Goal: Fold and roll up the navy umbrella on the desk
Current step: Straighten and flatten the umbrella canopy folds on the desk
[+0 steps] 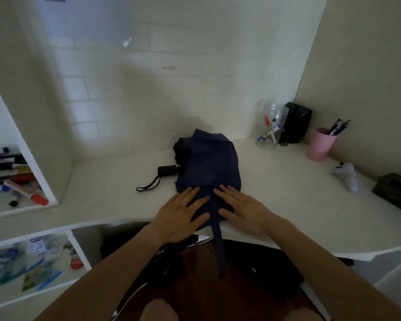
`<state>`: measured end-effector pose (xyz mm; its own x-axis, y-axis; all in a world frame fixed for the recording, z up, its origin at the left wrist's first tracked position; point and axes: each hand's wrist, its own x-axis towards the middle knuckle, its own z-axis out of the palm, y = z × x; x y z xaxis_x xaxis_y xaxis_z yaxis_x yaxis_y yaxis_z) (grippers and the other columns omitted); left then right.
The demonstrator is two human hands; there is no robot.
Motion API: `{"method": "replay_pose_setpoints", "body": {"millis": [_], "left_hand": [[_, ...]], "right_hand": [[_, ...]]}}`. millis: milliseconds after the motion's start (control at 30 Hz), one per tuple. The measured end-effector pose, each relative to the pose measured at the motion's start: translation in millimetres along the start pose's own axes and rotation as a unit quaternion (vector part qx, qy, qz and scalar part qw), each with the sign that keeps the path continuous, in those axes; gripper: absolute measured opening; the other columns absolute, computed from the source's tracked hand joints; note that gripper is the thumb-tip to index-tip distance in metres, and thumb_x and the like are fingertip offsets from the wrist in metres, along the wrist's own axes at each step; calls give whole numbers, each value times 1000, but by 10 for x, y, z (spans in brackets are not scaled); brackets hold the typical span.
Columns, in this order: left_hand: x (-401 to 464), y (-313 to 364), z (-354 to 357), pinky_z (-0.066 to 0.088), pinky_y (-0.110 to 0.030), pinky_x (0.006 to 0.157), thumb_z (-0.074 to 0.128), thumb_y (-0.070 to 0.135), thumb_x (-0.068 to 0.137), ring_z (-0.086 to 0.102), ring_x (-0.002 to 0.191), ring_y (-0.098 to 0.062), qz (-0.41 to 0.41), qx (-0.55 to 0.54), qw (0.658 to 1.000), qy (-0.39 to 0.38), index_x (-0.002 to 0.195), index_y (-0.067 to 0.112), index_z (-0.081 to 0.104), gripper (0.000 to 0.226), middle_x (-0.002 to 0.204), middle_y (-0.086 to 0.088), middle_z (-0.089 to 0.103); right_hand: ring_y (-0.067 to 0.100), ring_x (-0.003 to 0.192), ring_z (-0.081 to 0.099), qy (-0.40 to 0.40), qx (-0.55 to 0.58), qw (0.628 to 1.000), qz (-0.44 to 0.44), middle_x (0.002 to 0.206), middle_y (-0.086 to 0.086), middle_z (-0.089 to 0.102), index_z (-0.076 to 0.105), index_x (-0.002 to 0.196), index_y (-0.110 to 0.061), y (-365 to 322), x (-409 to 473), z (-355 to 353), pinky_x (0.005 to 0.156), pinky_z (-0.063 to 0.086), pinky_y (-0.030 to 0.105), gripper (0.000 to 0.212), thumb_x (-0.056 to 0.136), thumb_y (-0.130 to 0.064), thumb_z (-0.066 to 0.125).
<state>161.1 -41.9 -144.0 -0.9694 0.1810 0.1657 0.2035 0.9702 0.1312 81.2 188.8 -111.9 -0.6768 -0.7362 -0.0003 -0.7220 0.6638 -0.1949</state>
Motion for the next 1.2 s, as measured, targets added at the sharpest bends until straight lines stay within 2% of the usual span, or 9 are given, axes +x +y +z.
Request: {"method": "replay_pose_setpoints", "body": {"millis": [133,233,333,467,600,833,967,1067,1200], "left_hand": [[27,-126,-97,18,-41,124,18,78,93,16,155,-21,9,15,1000,-18,156,45,24,71,169,0,18],[-16,-108,-104,39,-40,112,33,67,98,54,131,-23,42,45,994,88,142,32,55,60,145,-3,56],[56,-98,-126,44,-40,104,40,50,104,62,112,-23,83,63,978,181,125,21,68,45,124,-2,65],[44,-71,-117,21,-45,125,32,60,103,30,150,-19,82,60,990,94,153,27,41,61,162,0,36],[-99,-149,-45,7,-39,128,14,74,97,-3,156,-9,6,34,999,-25,161,37,6,75,170,10,0],[118,-203,-249,-10,-45,126,14,83,90,-15,154,-6,-9,74,990,-121,158,46,-5,79,168,13,-14],[16,-230,-309,-3,-43,127,19,85,88,-13,154,-6,-5,40,991,-130,159,44,1,84,168,13,-11],[31,-206,-463,24,-37,123,25,82,89,31,148,-13,-14,-46,999,-21,152,35,42,80,162,7,34],[338,-209,-697,55,-41,84,50,55,97,62,91,-16,-81,-161,949,258,106,21,71,42,100,3,68]], "right_hand": [[5,153,-2,-19,-25,999,15,166,-14,1,10,158,-37,48,-12,99,124,1,26,66,100,-62,27],[11,148,29,90,2,996,-15,160,-12,32,42,149,-35,43,-5,63,121,22,29,58,98,-61,36],[12,132,49,172,8,983,-61,146,-8,54,60,136,-27,21,93,58,112,39,34,53,99,-57,37],[7,152,14,73,-15,994,-78,165,-11,19,30,156,-29,68,142,150,123,11,27,68,98,-65,24],[-1,150,-13,-34,-24,998,-53,165,-17,-9,0,159,-34,144,52,175,125,-3,29,71,99,-67,21],[0,150,-14,-68,-52,996,-23,164,-18,-13,-5,157,-40,220,142,35,126,-3,33,75,93,-74,16],[2,152,2,-42,4,999,-20,165,-18,5,15,157,-40,284,35,-26,126,7,31,79,89,-77,28],[8,134,46,96,99,990,-10,147,-11,51,55,139,-32,340,-14,-197,116,34,30,54,91,-55,61],[4,90,66,278,210,935,58,102,-8,72,74,108,-22,407,79,-556,85,55,27,21,88,-29,74]]}}
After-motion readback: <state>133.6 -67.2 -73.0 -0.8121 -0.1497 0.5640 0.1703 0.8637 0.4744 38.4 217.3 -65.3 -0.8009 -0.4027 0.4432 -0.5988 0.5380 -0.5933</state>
